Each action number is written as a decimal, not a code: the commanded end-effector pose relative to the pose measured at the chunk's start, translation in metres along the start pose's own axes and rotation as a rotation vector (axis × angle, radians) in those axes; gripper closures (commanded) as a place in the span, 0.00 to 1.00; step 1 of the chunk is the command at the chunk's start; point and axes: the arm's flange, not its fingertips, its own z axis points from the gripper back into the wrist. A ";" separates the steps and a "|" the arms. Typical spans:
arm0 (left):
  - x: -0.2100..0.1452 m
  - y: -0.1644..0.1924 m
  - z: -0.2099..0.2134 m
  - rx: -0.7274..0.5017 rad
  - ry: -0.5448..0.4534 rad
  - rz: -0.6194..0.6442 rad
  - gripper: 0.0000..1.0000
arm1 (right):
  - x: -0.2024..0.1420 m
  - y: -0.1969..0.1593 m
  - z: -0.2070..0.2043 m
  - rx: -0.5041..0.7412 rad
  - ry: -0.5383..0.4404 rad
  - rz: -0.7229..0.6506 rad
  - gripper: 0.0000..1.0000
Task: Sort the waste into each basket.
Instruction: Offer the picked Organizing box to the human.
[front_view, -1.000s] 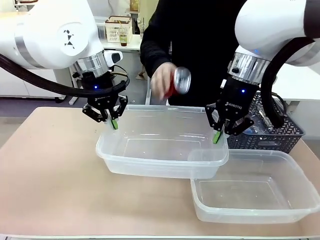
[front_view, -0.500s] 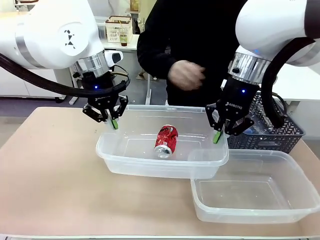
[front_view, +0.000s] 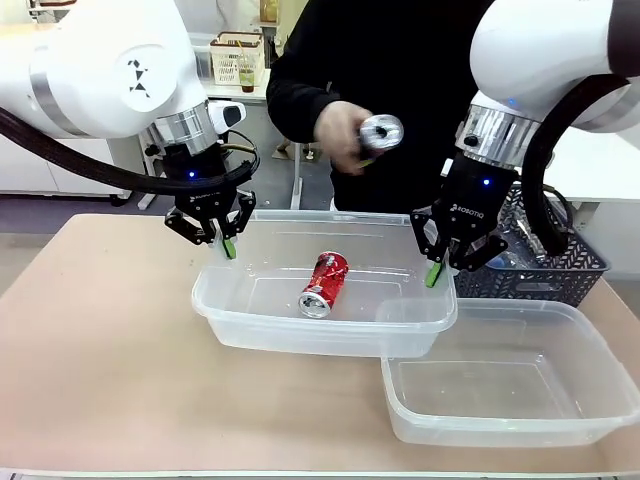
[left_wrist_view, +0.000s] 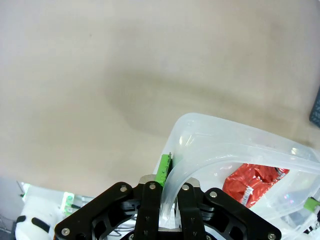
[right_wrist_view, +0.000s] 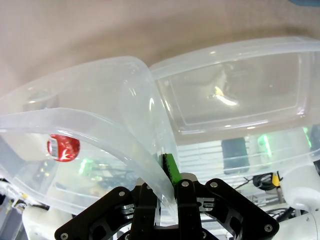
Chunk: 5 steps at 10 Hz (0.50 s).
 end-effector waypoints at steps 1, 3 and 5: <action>0.006 0.001 0.003 -0.019 -0.010 0.077 0.96 | 0.001 -0.003 0.006 0.045 0.011 -0.040 0.96; 0.006 0.001 0.003 -0.019 -0.010 0.077 0.96 | 0.001 -0.003 0.006 0.045 0.011 -0.040 0.96; 0.006 0.001 0.003 -0.019 -0.010 0.077 0.96 | 0.001 -0.003 0.006 0.045 0.011 -0.040 0.96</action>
